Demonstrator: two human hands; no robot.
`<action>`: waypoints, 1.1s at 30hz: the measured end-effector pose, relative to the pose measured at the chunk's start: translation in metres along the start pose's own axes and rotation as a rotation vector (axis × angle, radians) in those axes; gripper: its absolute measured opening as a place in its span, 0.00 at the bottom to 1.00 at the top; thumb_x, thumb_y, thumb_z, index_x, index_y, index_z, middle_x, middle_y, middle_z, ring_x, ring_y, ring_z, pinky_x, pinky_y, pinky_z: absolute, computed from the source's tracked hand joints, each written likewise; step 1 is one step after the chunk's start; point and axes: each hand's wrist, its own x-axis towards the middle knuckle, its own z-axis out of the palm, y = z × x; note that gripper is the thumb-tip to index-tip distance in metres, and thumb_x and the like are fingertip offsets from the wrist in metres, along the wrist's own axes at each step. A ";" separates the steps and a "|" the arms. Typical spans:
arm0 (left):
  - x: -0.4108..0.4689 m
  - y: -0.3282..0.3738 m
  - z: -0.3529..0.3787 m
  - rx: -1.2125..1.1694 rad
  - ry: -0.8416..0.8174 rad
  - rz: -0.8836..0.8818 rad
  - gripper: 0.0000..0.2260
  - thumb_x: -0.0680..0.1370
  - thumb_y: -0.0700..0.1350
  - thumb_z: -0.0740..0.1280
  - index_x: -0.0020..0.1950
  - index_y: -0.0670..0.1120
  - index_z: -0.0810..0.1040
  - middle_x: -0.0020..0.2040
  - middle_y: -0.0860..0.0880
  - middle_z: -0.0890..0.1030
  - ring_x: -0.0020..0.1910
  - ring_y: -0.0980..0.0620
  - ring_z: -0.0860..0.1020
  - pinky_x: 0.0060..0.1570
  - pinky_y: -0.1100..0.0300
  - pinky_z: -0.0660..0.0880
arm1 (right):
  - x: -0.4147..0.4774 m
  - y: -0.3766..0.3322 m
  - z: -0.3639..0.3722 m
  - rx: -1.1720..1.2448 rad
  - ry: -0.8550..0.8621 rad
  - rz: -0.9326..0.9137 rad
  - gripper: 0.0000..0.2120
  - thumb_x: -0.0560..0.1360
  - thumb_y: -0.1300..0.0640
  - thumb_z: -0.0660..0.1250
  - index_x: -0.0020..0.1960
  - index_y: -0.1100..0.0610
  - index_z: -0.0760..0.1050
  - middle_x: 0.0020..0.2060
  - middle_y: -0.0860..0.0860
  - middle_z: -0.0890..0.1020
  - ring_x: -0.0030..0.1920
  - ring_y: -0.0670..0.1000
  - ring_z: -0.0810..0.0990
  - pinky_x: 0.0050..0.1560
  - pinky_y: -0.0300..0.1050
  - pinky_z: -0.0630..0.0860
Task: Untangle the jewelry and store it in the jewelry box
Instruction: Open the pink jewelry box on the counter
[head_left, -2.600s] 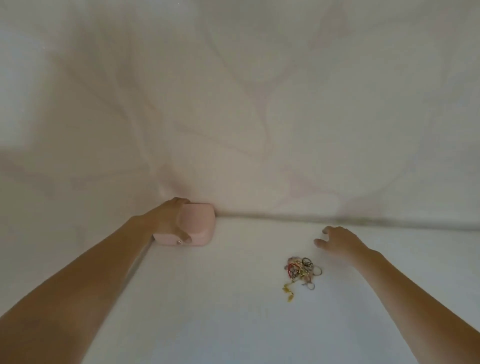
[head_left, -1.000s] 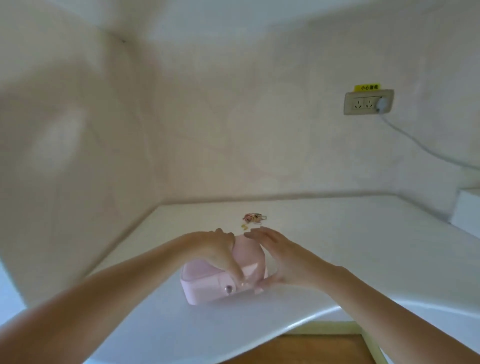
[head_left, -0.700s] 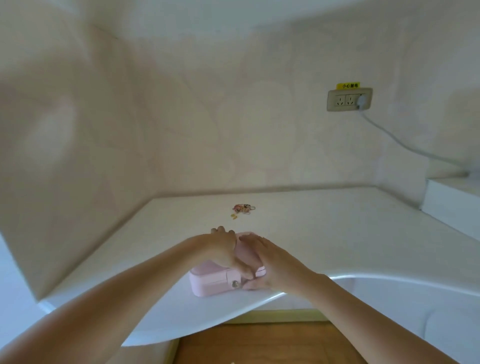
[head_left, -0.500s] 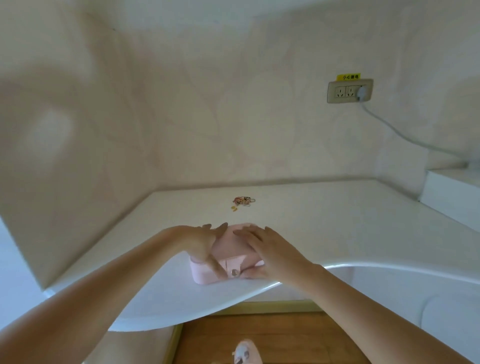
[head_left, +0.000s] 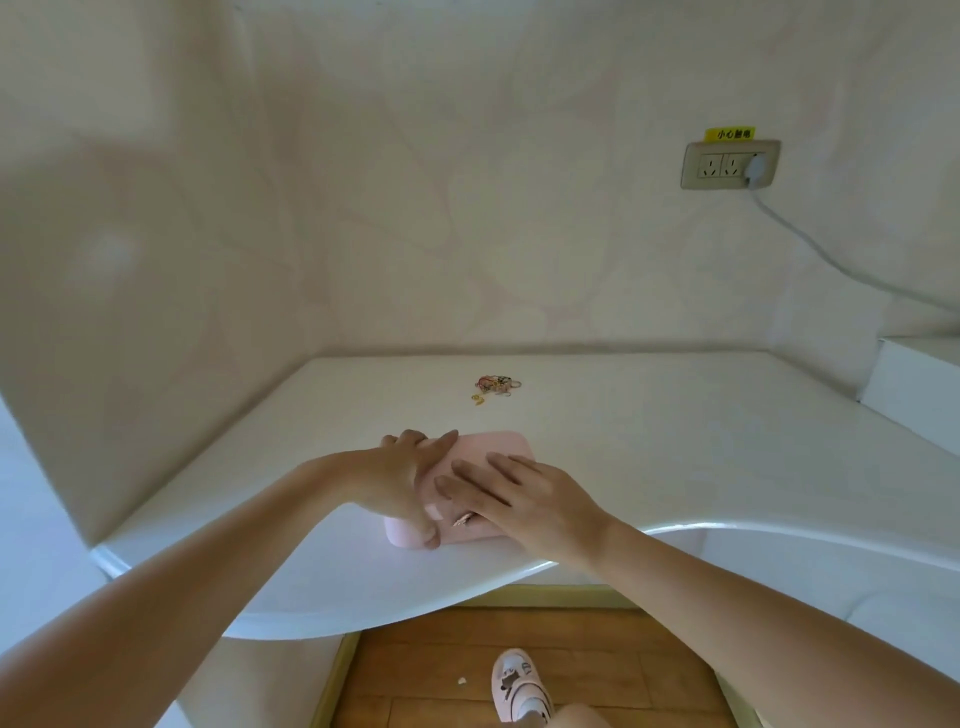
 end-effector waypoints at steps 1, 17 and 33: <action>0.000 -0.001 0.001 -0.009 0.000 0.002 0.55 0.63 0.60 0.74 0.75 0.60 0.37 0.73 0.54 0.54 0.71 0.49 0.55 0.65 0.50 0.68 | 0.001 -0.001 0.001 0.009 0.004 0.020 0.15 0.82 0.51 0.56 0.66 0.54 0.70 0.56 0.51 0.82 0.45 0.52 0.82 0.46 0.46 0.80; 0.027 -0.047 -0.052 -0.919 0.174 0.055 0.17 0.66 0.56 0.73 0.50 0.48 0.81 0.46 0.50 0.84 0.46 0.52 0.82 0.50 0.57 0.78 | 0.017 0.030 -0.024 0.668 -0.080 0.915 0.28 0.74 0.38 0.61 0.71 0.40 0.55 0.63 0.32 0.63 0.64 0.31 0.63 0.61 0.23 0.60; 0.069 -0.036 0.026 -1.624 0.604 -0.132 0.07 0.80 0.38 0.61 0.52 0.38 0.77 0.43 0.40 0.81 0.38 0.46 0.81 0.36 0.56 0.78 | 0.082 0.058 0.022 0.612 -0.616 0.833 0.13 0.74 0.48 0.68 0.53 0.55 0.77 0.50 0.49 0.79 0.52 0.47 0.74 0.49 0.42 0.71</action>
